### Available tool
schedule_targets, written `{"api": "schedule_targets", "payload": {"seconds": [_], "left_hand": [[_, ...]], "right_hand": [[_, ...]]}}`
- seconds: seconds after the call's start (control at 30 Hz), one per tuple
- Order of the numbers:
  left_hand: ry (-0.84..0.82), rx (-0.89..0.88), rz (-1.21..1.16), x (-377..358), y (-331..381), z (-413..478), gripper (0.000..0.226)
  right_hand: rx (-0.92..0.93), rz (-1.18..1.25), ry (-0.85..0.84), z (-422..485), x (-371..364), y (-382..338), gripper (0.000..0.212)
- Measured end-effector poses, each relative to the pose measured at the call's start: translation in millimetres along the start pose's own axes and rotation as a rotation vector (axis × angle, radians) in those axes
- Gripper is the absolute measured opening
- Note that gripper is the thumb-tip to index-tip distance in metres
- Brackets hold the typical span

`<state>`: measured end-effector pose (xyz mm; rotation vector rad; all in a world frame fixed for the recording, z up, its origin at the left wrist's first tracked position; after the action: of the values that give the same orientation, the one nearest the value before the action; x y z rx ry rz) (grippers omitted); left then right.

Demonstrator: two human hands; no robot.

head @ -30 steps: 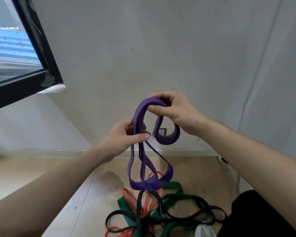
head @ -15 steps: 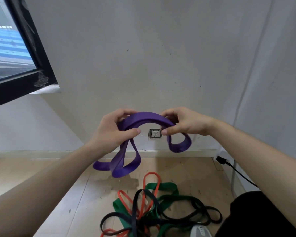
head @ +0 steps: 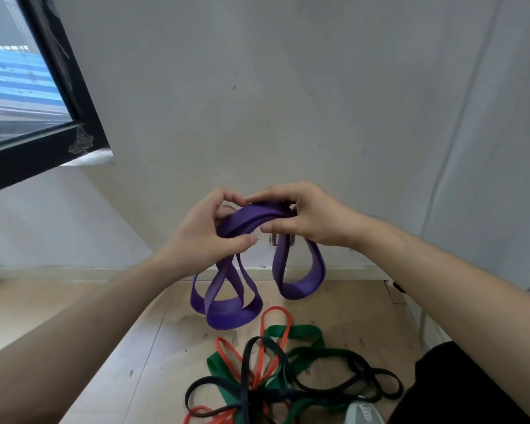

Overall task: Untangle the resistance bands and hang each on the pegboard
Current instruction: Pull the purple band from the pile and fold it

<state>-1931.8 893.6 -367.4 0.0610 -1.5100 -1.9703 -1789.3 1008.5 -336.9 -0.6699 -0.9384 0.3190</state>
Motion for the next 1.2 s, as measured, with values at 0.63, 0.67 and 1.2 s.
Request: {"api": "schedule_targets", "payload": {"seconds": [0.63, 0.67, 1.2], "left_hand": [[0.104, 0.064, -0.118, 4, -7, 8, 0.047], [0.098, 0.056, -0.109, 3, -5, 7, 0.043], [-0.190, 0.079, 0.157, 29, -5, 6, 0.050]], "right_hand": [[-0.179, -0.041, -0.023, -5, 38, 32, 0.041], [-0.221, -0.015, -0.086, -8, 32, 34, 0.045], [-0.185, 0.135, -0.094, -1, -8, 14, 0.036]]}}
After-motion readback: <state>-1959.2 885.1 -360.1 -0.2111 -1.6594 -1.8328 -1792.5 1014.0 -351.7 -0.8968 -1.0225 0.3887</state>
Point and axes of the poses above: each hand's wrist, its own z-axis towards the middle knuckle, its own x-axis out of the back of the hand, y = z × x, the point moved 4 cm from there along z, towards the middle knuckle, and after that the axes turned 9 degrees about y, right-handed, at the moved point
